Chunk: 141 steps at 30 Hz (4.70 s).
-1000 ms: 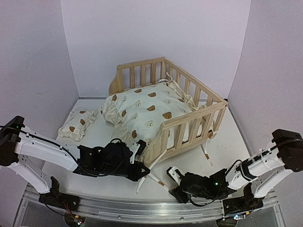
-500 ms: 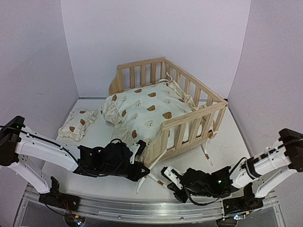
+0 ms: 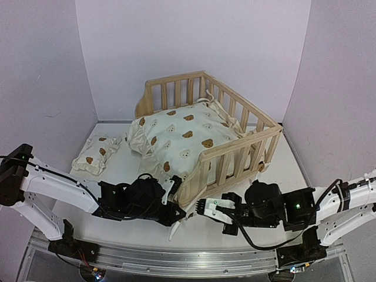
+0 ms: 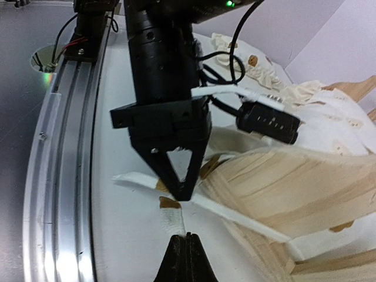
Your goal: Set up the pet bed
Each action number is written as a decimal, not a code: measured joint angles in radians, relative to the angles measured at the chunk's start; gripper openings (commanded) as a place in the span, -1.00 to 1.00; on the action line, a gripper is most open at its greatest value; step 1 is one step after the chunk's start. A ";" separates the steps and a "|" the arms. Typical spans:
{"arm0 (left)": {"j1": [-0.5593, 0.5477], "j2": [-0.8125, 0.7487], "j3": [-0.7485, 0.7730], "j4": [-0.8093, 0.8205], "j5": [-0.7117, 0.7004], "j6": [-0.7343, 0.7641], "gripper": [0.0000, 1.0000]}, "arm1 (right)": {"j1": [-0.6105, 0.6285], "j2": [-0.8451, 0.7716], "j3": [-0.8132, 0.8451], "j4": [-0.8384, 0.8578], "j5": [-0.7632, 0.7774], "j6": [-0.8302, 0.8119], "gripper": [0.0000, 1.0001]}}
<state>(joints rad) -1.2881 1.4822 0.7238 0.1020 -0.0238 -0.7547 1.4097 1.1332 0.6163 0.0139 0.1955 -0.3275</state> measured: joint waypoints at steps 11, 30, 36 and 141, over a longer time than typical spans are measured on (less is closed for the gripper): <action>0.002 -0.012 -0.001 -0.001 0.040 0.008 -1.00 | -0.045 0.268 0.075 0.328 0.189 -0.129 -1.00; 0.002 -0.143 -0.027 -0.005 0.133 0.104 -1.00 | -0.169 0.292 0.155 0.113 -0.035 -0.403 -1.00; 0.006 -0.159 -0.046 -0.027 0.125 0.116 -1.00 | -0.172 0.410 0.373 -0.191 -0.061 -0.491 -1.00; 0.288 -0.097 -0.453 0.539 0.210 -0.204 -0.18 | -0.387 0.623 0.654 -0.422 -0.658 -0.083 -0.94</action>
<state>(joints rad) -1.0000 1.3849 0.2707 0.6407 0.1860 -0.9592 1.0225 1.7557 1.2705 -0.4084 -0.4625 -0.4103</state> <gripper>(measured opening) 0.446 0.036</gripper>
